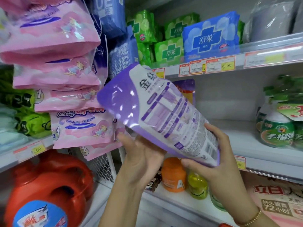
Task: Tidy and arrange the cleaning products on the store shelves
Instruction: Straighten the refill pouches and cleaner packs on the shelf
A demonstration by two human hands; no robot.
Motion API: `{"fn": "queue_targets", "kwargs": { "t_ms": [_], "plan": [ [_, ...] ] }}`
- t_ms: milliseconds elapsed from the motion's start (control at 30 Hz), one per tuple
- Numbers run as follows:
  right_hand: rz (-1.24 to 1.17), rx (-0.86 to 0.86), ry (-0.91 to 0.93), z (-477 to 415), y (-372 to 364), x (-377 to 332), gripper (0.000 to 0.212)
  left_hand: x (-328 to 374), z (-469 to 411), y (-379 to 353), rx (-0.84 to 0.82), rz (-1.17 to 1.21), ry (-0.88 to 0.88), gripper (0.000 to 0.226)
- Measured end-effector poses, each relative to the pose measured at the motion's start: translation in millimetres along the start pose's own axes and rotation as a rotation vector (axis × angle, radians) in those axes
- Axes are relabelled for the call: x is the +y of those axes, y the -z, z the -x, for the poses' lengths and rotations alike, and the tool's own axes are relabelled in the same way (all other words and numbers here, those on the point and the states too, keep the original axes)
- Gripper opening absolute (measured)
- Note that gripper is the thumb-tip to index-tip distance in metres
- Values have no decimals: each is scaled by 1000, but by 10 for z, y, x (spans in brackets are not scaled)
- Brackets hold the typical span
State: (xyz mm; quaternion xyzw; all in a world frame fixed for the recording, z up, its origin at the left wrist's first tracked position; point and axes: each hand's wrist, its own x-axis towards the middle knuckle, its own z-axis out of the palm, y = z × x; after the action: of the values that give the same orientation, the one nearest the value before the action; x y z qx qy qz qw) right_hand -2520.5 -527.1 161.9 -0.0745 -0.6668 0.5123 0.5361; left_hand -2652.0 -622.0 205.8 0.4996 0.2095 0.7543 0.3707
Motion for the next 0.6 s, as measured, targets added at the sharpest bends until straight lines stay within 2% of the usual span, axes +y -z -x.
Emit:
{"fn": "queue_targets", "kwargs": {
  "t_ms": [67, 167, 200, 300, 333, 400, 467, 567, 600],
  "plan": [
    [-227, -55, -171, -22, 26, -54, 92, -19, -22, 3, 45, 1, 19, 100],
    [-565, -144, -455, -20, 56, -81, 89, -99, -74, 103, 210, -211, 17, 55],
    [-657, -159, -537, -14, 74, -65, 85, -116, -82, 145, 267, -276, 40, 48],
    [-924, -181, -746, -13, 160, -46, 78, -119, -86, 247, 373, -288, 134, 48],
    [-981, -192, -799, -11, 193, -27, 77, -106, -76, 268, 352, -268, 155, 52],
    [-1076, -256, -884, 13, 240, 6, 76, -78, -48, 311, 264, -267, 190, 75],
    [-1111, -379, -942, 35, 244, 20, 74, -58, -6, 316, 231, -287, 211, 86],
    [-1074, -605, -945, 54, 235, -1, 62, -31, 14, 363, 345, -357, 240, 68],
    [-1011, -659, -945, 44, 229, -34, 66, -21, 10, 373, 386, -358, 264, 62]
  ]
}}
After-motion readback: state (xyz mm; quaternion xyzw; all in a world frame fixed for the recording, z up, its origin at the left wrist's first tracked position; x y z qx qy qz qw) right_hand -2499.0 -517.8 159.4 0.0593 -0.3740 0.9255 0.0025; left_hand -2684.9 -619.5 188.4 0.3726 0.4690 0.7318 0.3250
